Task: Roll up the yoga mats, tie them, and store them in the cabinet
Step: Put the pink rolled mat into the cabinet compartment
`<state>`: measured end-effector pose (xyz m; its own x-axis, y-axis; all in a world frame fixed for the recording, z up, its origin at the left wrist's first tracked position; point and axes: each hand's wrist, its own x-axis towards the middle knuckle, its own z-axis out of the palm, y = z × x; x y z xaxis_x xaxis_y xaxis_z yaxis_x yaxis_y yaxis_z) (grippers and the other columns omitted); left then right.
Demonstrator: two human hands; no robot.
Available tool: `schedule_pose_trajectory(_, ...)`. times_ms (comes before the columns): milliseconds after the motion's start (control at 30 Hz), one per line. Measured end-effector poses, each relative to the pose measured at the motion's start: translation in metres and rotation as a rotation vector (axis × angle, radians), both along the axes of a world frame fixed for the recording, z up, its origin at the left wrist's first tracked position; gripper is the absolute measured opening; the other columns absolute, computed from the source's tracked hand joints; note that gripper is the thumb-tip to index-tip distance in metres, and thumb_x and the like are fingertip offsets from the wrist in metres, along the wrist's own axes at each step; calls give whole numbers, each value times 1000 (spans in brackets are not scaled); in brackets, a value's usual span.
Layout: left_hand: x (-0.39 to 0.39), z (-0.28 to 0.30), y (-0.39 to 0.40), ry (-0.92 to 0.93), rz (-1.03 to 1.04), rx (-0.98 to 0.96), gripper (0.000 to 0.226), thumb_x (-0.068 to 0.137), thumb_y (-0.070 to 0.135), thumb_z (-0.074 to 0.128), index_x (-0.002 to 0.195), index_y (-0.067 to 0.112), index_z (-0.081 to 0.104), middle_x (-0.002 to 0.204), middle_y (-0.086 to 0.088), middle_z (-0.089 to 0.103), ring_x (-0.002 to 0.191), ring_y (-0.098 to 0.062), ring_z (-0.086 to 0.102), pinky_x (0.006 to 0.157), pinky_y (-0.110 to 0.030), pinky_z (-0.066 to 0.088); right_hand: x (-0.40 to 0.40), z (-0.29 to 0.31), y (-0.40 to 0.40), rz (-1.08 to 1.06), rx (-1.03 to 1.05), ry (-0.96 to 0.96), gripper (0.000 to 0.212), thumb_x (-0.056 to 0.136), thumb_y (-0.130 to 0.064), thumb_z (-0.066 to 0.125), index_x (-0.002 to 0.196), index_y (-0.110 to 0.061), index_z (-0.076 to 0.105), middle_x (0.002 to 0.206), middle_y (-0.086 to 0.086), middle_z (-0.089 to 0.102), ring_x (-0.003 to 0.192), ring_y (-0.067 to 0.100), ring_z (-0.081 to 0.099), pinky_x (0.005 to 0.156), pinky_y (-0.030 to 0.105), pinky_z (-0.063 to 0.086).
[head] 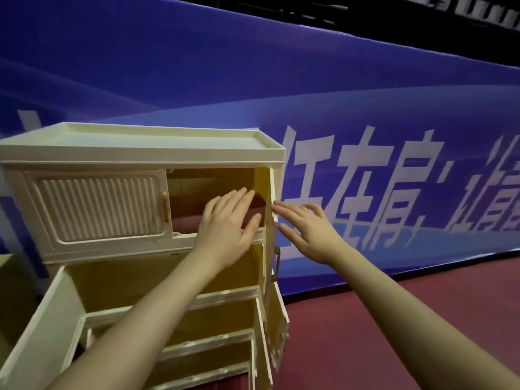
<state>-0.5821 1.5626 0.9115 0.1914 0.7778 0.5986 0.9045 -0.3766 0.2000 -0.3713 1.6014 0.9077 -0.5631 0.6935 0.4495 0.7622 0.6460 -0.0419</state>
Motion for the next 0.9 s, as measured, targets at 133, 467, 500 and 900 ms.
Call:
schedule_pose_trajectory(133,-9,-18,-6,48,30,-94,63,92,57,16,150,34,13,158,9,16,145,-10,12,112,-27,-3,-18,-15,19,131,-48,47,58,98,-57,18,151,-34,20,157,-11,24,137,8,35,113,37,18)
schedule_pose_trajectory(467,-100,-39,41,183,252,-61,58,96,50,21,148,26,27,152,-2,34,140,-22,32,113,-44,19,-105,-41,89,198,42,-211,69,92,-57,20,153,-28,4,160,-3,-4,146,26,17,116,42,17)
schedule_pose_trajectory(500,-110,-39,50,178,252,-65,58,96,50,20,149,27,25,154,-2,31,141,-22,29,113,-44,17,-113,-43,98,184,59,-225,69,92,-56,23,153,-27,9,161,0,2,145,29,22,114,44,21)
schedule_pose_trajectory(900,-204,-64,155,414,355,-72,59,94,53,20,148,30,29,158,-1,6,144,-26,11,113,-44,-3,-170,-78,184,-4,206,-423,60,88,-50,49,143,-28,40,147,5,45,132,32,46,107,52,27)
